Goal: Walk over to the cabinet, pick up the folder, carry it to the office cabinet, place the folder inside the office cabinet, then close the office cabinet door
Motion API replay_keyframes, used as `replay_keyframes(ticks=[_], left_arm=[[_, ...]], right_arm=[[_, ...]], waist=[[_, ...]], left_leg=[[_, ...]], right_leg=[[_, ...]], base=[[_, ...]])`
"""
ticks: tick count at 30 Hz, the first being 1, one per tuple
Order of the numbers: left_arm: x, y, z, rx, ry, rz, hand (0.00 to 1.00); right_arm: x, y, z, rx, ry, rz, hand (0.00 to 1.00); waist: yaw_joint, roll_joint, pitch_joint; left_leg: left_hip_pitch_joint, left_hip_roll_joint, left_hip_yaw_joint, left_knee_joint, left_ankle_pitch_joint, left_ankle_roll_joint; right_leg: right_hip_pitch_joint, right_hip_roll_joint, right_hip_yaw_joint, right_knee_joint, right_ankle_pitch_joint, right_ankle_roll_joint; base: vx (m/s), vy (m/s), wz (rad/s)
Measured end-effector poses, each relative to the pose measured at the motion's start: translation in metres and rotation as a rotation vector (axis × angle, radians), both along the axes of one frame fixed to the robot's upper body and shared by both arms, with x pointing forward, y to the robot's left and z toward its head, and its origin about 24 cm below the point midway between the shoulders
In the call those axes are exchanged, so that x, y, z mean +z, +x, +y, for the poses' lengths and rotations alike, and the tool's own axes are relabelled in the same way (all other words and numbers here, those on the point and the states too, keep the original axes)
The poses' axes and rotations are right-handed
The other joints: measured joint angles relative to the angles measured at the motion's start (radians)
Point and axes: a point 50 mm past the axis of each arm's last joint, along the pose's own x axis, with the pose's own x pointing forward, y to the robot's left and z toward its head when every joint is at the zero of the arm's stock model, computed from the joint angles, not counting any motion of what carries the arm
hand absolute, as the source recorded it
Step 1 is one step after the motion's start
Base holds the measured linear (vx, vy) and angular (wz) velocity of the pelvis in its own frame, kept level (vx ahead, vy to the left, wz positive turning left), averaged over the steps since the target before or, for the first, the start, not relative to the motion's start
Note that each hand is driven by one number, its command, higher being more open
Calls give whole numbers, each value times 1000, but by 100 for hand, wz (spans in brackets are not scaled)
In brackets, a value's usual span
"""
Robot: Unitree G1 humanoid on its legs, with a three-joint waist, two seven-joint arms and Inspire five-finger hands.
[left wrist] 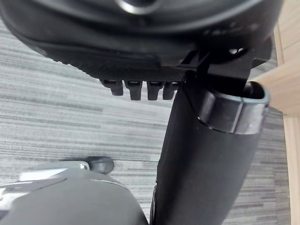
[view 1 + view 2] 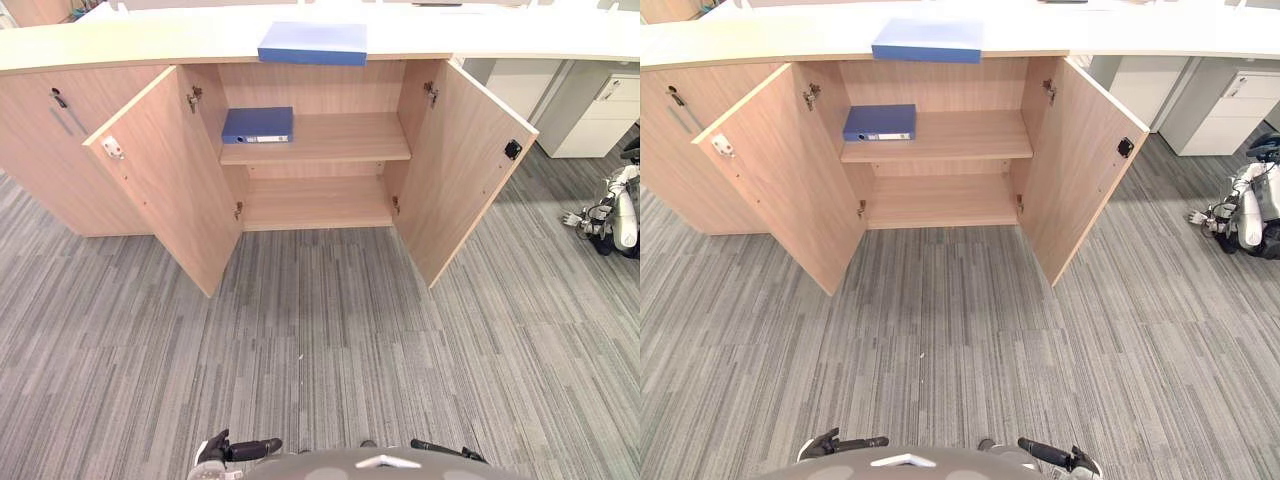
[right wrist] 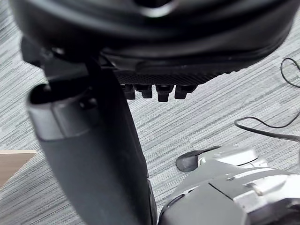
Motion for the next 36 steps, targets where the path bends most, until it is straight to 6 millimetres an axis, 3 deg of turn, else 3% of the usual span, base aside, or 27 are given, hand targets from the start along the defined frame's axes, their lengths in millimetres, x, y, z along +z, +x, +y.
replay_keyframes(ticks=[8, 15, 26, 31, 36], left_arm=[[0, 2, 0, 0, -1, -4, 100], [0, 2, -1, -1, -2, -12, 100], [1, 2, 2, -2, 8, -11, 100], [1, 3, 4, 1, 10, -18, 100], [3, 11, 5, 11, 9, -41, 100]], right_arm=[[2, 18, 1, -5, 2, -46, 100], [3, 20, 2, -19, 4, -53, 100], [1, 20, 8, -20, 22, -53, 100], [1, 22, 10, -18, 27, -60, 100], [1, 22, 10, -18, 29, -60, 100]], waist=[[-2, 1, 11], [-2, 3, 28], [-1, -15, 39], [5, -20, 40], [17, -25, 41]], left_leg=[[7, 0, 2, -15, 5, -6], [32, 1, 5, -48, 23, 12], [52, 2, 21, -77, 28, 9], [38, 6, 51, -73, 15, 11], [-25, 15, 75, 16, -46, 16]], right_leg=[[3, 0, -12, -5, -1, 14], [18, 2, -17, -14, 0, 13], [31, 8, -8, -40, 8, 11], [12, 12, 17, -45, 8, 10], [-22, 15, 35, -37, 5, 11]], base=[[-13, -6, 0], [-45, -14, 0], [1, -5, -3], [-8, -8, -14], [32, -11, -15]])
